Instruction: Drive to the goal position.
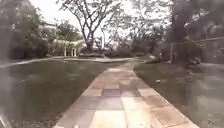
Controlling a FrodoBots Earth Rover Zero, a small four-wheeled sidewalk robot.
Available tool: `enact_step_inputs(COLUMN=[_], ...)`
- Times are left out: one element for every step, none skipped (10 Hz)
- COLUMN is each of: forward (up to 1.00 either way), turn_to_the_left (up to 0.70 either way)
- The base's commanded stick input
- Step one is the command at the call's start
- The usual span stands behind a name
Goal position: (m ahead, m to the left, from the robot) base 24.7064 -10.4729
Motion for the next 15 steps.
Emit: enact_step_inputs(forward=[1.00,1.00,1.00,1.00,1.00,1.00,1.00,1.00,1.00,1.00,1.00,1.00,1.00,1.00,1.00], turn_to_the_left=[0.00,0.00,0.00,0.00,0.00,0.00,0.00,-0.22,-0.33,-0.36,-0.37,-0.12,0.00,0.00,0.00])
